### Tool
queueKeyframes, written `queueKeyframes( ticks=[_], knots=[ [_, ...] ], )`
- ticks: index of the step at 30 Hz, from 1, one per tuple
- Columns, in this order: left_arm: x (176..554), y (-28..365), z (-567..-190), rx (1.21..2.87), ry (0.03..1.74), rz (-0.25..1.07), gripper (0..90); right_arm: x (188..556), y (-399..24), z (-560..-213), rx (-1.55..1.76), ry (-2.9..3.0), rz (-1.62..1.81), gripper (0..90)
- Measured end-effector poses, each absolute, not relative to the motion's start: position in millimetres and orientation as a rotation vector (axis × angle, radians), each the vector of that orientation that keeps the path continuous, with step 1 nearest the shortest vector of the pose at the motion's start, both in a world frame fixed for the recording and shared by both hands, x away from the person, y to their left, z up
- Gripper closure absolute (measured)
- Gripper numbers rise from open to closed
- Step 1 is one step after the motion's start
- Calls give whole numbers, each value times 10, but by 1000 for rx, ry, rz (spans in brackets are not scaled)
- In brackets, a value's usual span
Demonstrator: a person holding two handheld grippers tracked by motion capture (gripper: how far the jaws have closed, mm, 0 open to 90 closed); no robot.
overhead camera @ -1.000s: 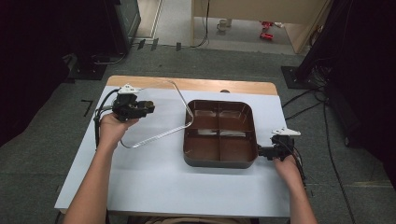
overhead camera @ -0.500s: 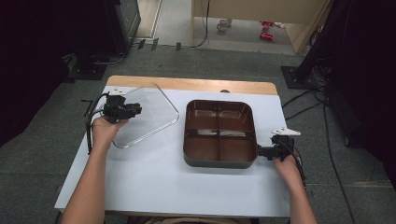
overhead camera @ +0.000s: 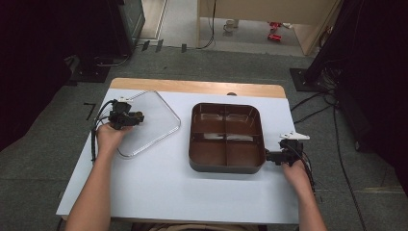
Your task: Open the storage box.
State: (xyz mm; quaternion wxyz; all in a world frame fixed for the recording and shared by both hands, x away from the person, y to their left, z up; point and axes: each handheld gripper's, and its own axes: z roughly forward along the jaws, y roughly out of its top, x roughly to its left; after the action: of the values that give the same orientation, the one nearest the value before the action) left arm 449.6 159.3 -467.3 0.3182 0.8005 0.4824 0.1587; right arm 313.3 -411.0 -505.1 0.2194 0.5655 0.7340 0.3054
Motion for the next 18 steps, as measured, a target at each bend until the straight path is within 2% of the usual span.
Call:
queueKeyframes(
  ticks=[9,13,18],
  knots=[
    [4501,1592,-4692,2101,1279,405,580,3132,-4110,-5051,1565,2031,845,0],
    [4485,1594,-4625,2071,1267,392,494,3132,-4110,-5051,1565,2031,845,0],
    [4420,1575,-4486,2049,1237,421,450,3132,-4110,-5051,1564,2031,845,0]
  ],
)
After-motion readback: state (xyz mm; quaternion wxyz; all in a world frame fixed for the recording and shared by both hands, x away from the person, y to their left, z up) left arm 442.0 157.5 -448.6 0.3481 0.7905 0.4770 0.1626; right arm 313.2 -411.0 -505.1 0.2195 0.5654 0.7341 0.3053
